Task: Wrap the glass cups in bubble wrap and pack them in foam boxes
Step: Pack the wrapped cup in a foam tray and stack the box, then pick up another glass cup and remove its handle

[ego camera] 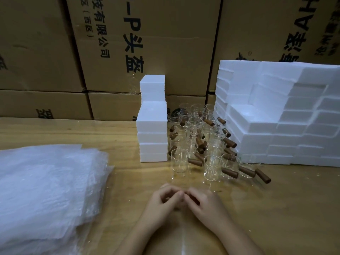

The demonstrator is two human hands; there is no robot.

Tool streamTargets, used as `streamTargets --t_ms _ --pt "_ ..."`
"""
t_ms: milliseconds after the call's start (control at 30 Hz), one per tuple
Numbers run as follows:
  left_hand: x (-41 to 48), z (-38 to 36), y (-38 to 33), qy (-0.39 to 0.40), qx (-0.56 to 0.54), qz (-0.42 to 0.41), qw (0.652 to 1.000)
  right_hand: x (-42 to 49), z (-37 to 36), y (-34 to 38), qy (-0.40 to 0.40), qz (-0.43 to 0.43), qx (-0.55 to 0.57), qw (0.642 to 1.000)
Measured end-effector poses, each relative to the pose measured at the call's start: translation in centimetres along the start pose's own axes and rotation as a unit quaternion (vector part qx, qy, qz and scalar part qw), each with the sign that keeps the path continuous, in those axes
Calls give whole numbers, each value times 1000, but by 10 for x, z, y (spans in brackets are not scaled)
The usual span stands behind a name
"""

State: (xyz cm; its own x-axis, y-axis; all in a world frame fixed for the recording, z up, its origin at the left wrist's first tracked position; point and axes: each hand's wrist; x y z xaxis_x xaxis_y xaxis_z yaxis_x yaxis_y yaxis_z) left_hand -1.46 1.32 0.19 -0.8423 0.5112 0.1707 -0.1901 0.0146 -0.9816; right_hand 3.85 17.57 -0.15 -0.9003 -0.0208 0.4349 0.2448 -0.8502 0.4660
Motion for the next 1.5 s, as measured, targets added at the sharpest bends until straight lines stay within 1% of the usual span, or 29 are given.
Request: streamTargets --t_ms 133,200,267,333,433,533,600,667,767,867,967,1067,1133,1200,1233,1300,1333,1367,1400,1433,1500 --pt "4 2 1 11 -19 40 999 1 -2 0 11 -16 8 1000" --pt "6 0 0 3 -31 51 998 1 0 0 16 -29 30 999" --pt "7 -2 0 -20 -46 60 997 5 9 0 4 -44 51 998" --pt "7 -3 0 -41 -52 70 995 14 27 -1 -39 -67 67 995" --pt "8 -5 0 -48 -51 78 994 34 71 -9 -124 -123 100 980" --pt "7 -5 -2 -51 -55 83 994 57 120 -25 -189 -131 53 972" --pt "7 -6 -3 -54 -52 85 994 74 146 -42 -208 -155 13 966" --pt "8 -6 -4 -58 -56 91 993 86 164 -61 -193 -211 -11 958" --pt "8 -5 -4 -56 -63 93 992 92 176 -88 -133 -289 -48 947" --pt "8 -4 -4 -54 -67 92 992 92 178 -103 -112 -316 -72 939" --pt "8 -4 -2 -52 -72 89 992 90 175 -110 -114 -317 -95 937" --pt "8 -4 -1 -52 -75 90 992 89 172 -108 -147 -296 -144 933" --pt "8 -4 -1 -54 -74 91 992 90 157 -93 -157 -254 -115 947" --pt "8 -5 -1 -55 -74 90 992 89 128 -74 -119 -189 -87 971" --pt "8 -5 -2 -55 -74 91 992 87 111 -67 -88 -162 -105 977" --pt "7 -5 -3 -56 -73 90 992 85 83 -61 -28 -141 -196 970" --pt "7 -5 -4 -58 -73 90 992 83 72 -64 -2 -156 -234 960" --pt "7 -4 -4 -59 -73 89 992 82 66 -69 17 -186 -247 951" --pt "7 -5 -4 -59 -73 89 992 80 64 -72 19 -215 -234 948" --pt "7 -5 -4 -57 -71 90 992 80 64 -75 -4 -234 -214 948" --pt "7 -6 -4 -57 -71 91 992 86 71 -77 -83 -237 -190 949"
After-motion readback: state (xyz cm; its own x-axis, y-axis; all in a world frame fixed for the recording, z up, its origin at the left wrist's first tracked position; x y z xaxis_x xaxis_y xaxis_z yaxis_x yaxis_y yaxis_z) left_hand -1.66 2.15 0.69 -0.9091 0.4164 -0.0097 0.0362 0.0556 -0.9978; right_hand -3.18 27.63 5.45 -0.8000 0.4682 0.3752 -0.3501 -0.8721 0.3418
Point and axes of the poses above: each hand's wrist, its own x-axis towards the middle knuckle, its own z-axis out of the back of the hand, y = z × x, and after that the axes turned 1 degree about -x, right-handed
